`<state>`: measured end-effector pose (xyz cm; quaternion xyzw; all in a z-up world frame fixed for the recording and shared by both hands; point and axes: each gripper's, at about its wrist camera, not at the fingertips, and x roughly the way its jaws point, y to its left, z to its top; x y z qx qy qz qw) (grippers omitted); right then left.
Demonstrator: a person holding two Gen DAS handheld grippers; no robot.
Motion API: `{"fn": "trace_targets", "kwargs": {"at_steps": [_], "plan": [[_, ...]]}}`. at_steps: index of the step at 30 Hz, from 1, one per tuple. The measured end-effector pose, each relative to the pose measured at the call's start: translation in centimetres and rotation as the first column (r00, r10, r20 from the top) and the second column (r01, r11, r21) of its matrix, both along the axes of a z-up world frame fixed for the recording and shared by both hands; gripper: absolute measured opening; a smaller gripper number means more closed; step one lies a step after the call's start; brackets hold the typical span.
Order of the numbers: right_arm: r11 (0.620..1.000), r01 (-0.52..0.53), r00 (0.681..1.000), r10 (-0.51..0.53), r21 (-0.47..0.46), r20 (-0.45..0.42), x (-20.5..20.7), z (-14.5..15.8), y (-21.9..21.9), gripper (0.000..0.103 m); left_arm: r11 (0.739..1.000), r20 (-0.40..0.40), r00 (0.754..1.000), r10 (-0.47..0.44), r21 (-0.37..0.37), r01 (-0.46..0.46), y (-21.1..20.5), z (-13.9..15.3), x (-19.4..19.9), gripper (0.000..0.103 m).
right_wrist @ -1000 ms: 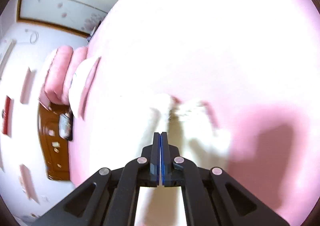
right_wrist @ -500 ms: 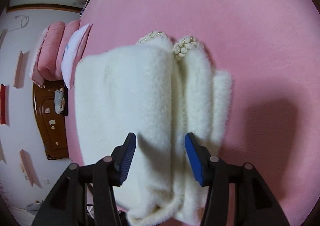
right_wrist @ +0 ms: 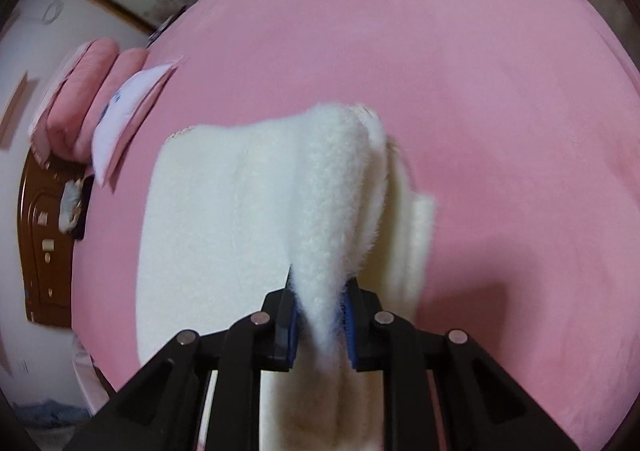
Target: Fold large clothes
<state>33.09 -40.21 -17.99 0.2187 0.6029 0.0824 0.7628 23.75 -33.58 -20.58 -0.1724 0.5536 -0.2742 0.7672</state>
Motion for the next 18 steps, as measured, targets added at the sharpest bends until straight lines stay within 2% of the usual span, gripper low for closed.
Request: {"fn": "trace_targets", "kwargs": {"at_steps": [1,3,5,6,7,8,10,12,15,17,18], "plan": [[1.0,0.028,0.999,-0.028,0.004,-0.02,-0.5,-0.9,-0.6,0.019,1.0,-0.019,1.0,-0.007,0.021,0.007,-0.1,-0.7,0.0,0.013],[0.998,0.056,0.997,-0.057,-0.016,-0.055,-1.2,-2.6,-1.0,0.029,0.995,-0.077,0.997,-0.014,0.098,0.022,-0.2,-2.5,-0.1,0.013],[0.997,0.065,0.997,-0.067,-0.029,-0.038,-1.8,-3.1,-1.0,0.041,0.994,-0.087,0.996,-0.008,0.108,0.018,0.4,-2.5,-0.2,0.016],[0.997,0.072,0.997,-0.073,-0.028,-0.031,-1.8,-2.7,-0.7,0.041,0.994,-0.088,0.996,-0.013,0.108,0.022,0.7,-2.0,-0.2,0.018],[0.997,0.075,0.997,-0.076,-0.032,-0.013,-1.9,-2.2,-0.6,0.042,0.993,-0.097,0.995,-0.032,0.113,0.043,1.2,-1.1,-0.3,0.024],[0.996,0.073,0.997,-0.073,-0.056,0.013,-2.1,-1.5,-0.5,0.042,0.99,-0.107,0.993,-0.042,0.129,0.056,1.7,-0.5,-0.1,0.043],[0.99,0.063,0.995,-0.054,-0.129,0.079,-2.5,0.2,-0.4,0.042,0.982,-0.082,0.995,-0.051,0.179,0.065,3.2,1.7,-0.6,0.066],[0.983,0.038,0.989,-0.011,-0.178,0.147,-3.1,2.4,0.0,0.042,0.98,-0.007,0.998,-0.06,0.19,0.06,5.1,4.7,-1.0,0.066],[0.987,-0.029,0.978,0.061,-0.16,0.198,-4.1,4.0,1.3,0.042,0.971,0.072,0.997,-0.018,0.239,0.0,8.1,8.2,0.6,0.066],[0.99,-0.099,0.976,0.117,-0.104,0.182,-4.5,3.8,2.7,0.04,0.961,0.082,0.996,0.032,0.271,-0.053,10.1,8.5,2.3,0.066],[0.989,-0.122,0.976,0.135,-0.081,0.172,-4.6,3.4,3.2,0.034,0.954,0.083,0.995,0.049,0.29,-0.071,10.7,8.3,2.9,0.066]]}}
